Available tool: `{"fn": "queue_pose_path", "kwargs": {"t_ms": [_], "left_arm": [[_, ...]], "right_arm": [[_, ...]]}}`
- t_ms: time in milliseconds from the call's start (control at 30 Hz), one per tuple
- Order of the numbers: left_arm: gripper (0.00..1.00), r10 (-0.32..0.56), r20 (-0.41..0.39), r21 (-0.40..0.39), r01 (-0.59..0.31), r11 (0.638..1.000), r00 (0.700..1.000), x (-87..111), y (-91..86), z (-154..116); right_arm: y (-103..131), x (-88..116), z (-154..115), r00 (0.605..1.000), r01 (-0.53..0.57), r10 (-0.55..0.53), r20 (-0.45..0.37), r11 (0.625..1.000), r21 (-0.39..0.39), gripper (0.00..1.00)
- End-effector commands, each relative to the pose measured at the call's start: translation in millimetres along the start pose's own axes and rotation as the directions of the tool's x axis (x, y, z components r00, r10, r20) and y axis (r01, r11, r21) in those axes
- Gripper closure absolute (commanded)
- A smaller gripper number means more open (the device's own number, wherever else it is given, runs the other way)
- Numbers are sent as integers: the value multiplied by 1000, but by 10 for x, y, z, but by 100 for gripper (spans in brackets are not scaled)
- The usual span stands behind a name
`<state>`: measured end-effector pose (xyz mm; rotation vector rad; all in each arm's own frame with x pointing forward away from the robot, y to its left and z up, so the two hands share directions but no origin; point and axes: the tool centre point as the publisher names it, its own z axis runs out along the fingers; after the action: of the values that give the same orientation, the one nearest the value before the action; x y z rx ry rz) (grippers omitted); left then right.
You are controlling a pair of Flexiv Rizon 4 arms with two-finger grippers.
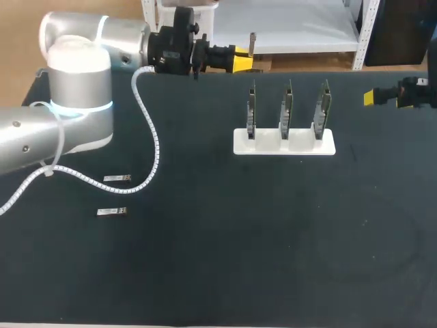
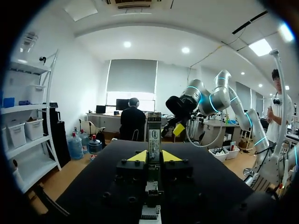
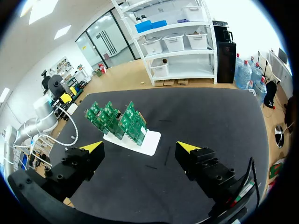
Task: Pick up the optical module with the left hand, and insert it into the network port with the right hand.
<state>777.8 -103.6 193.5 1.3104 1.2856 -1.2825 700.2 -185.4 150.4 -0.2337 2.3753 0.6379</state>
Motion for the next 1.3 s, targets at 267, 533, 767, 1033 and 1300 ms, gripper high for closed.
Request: {"fn": "queue_pose_path", "kwargs": {"t_ms": [267, 533, 767, 1033, 1300], "left_arm": [[100, 1, 14, -12, 0, 1000, 1000, 130, -61, 18], [100, -2, 31, -9, 3, 1000, 1000, 204, -80, 51], [100, 12, 2, -4, -12, 1000, 1000, 288, -88, 122], [100, 10, 7, -9, -10, 1000, 1000, 323, -77, 139], [100, -17, 12, -8, 17, 1000, 1000, 382, -89, 119]], "right_arm": [[7, 3, 0, 1000, -1, 1, 1, 1000, 3, 0], [7, 3, 0, 1000, -1, 1, 1, 1000, 3, 0], [7, 3, 0, 1000, -1, 1, 1, 1000, 3, 0], [7, 3, 0, 1000, -1, 1, 1, 1000, 3, 0], [7, 3, 0, 1000, -1, 1, 1, 1000, 3, 0]]}}
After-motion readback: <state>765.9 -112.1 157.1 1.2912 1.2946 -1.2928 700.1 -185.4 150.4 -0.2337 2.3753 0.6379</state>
